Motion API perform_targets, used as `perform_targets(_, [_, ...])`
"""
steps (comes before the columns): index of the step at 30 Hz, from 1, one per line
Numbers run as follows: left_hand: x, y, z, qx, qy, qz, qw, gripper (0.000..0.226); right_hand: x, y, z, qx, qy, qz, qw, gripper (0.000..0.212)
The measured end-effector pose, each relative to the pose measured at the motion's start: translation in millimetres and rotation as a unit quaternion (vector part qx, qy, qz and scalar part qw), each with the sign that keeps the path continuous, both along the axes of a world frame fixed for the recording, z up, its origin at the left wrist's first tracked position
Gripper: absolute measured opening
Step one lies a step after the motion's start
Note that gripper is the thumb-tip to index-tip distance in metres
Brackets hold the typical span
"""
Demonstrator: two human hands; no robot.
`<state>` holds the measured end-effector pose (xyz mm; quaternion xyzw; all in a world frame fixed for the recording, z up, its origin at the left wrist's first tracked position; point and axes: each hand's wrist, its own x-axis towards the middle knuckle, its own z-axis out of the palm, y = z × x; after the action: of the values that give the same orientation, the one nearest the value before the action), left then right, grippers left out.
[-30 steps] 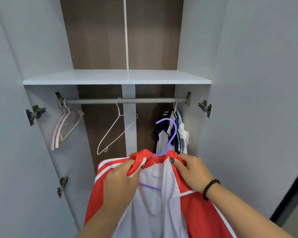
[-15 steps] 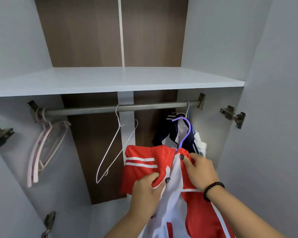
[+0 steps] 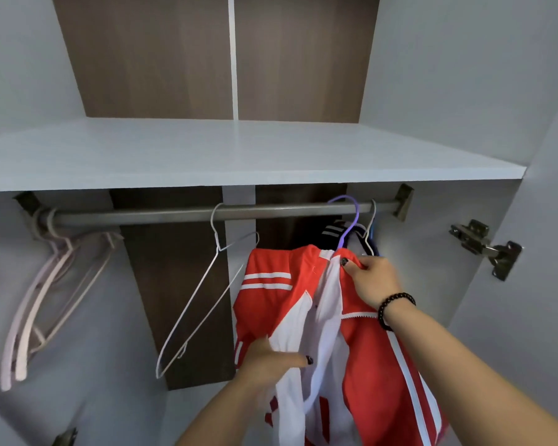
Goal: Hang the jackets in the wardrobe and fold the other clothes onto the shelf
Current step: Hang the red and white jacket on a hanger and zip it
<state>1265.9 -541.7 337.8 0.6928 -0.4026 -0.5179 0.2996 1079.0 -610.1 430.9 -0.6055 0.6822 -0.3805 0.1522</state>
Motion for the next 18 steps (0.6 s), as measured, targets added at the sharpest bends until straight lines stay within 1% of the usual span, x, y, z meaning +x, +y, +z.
perform_targets(2, [-3.0,-7.2,-12.8,-0.011,0.04,-0.003,0.999,0.083,-5.7,-20.1,-2.0,0.021,-0.012,0.001,1.0,0.053])
perform_targets(3, [-6.0,-8.6,-15.4,-0.024,0.053,0.006,0.998,0.075,-7.7,-29.5,-3.1,0.031,-0.017,0.002,0.999,0.053])
perform_targets(4, [-9.9,-8.4,-15.0,-0.041,0.046,0.017,0.998,0.066,-8.9,-38.6,-4.3,0.038,-0.024,0.004,0.999,0.052])
perform_targets(5, [-13.4,-9.6,-14.3,-0.061,0.02,0.035,0.997,0.06,-9.3,-47.8,-4.9,0.044,-0.03,0.006,0.999,0.052])
perform_targets(7, [-19.6,-14.7,-11.7,-0.106,-0.026,0.068,0.992,0.056,-8.8,-65.6,-7.0,0.054,-0.035,0.016,0.998,0.052])
perform_targets(8, [-22.3,-16.7,-11.2,-0.13,-0.035,0.076,0.988,0.055,-8.2,-73.0,-9.2,0.059,-0.04,0.025,0.997,0.051])
perform_targets(10, [-26.9,-17.9,-10.7,-0.185,-0.028,0.084,0.979,0.048,-7.5,-84.2,-16.5,0.066,-0.047,0.042,0.996,0.048])
perform_targets(11, [-28.8,-17.1,-12.8,-0.21,-0.02,0.093,0.973,0.041,-7.4,-88.2,-21.5,0.068,-0.043,0.05,0.995,0.047])
perform_targets(13, [-31.4,-15.0,-19.3,-0.24,-0.021,0.118,0.963,0.031,-7.3,-93.5,-32.4,0.063,-0.034,0.058,0.996,0.044])
perform_targets(16, [-37.0,-14.3,-28.6,-0.241,-0.052,0.129,0.961,0.04,-6.5,-95.9,-42.1,0.04,-0.03,0.069,0.996,0.041])
perform_targets(18, [-41.6,-13.7,-32.1,-0.214,-0.074,0.114,0.967,0.054,-7.2,-95.5,-45.6,0.025,-0.009,0.073,0.997,0.036])
